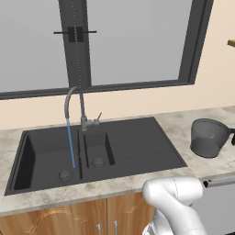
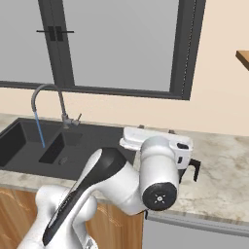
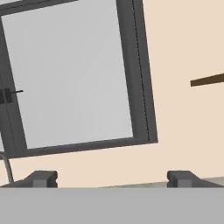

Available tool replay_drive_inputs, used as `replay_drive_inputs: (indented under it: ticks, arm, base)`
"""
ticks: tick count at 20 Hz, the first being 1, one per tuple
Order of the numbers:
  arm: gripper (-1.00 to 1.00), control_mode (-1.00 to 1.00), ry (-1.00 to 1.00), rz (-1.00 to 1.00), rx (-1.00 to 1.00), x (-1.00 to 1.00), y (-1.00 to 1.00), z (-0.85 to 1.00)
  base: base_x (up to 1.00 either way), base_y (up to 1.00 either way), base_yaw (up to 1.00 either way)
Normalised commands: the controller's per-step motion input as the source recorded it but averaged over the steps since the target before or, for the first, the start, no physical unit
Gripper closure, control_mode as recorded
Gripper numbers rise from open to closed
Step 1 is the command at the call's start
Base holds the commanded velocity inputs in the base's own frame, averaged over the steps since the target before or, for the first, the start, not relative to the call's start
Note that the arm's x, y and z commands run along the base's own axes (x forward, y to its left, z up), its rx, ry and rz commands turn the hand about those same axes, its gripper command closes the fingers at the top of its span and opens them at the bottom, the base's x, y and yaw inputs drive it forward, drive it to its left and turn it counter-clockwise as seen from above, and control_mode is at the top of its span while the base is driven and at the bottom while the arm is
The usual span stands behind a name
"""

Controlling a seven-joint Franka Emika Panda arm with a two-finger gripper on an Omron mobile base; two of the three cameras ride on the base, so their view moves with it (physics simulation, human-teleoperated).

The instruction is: Turn on the sink faucet and place the jug under the water for a few seconds to fill it up.

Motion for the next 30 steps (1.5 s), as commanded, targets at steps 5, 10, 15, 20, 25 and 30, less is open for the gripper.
replay_drive_inputs:
  ticks: [5,10,15,20,25,30]
  arm:
    - [-1.0,-1.0,0.0,0.12,-0.08,0.0,-0.76,-0.81]
    - [-1.0,-1.0,0.0,0.16,-0.05,0.01,-0.66,-0.81]
    - [-1.0,-1.0,0.0,0.23,0.0,0.2,-0.43,-0.63]
    - [-1.0,-1.0,0.0,0.31,0.0,0.4,-0.24,-0.6]
    - [-1.0,-1.0,-0.04,0.23,-0.03,0.33,-0.1,-0.51]
    - [-1.0,-1.0,-0.05,0.08,-0.05,0.26,-0.05,-0.36]
  base:
    - [0.0,0.0,0.0]
    - [0.0,0.0,0.0]
    - [0.0,0.0,0.0]
    - [0.0,0.0,0.0]
    - [0.0,0.0,0.0]
    - [0.0,0.0,0.0]
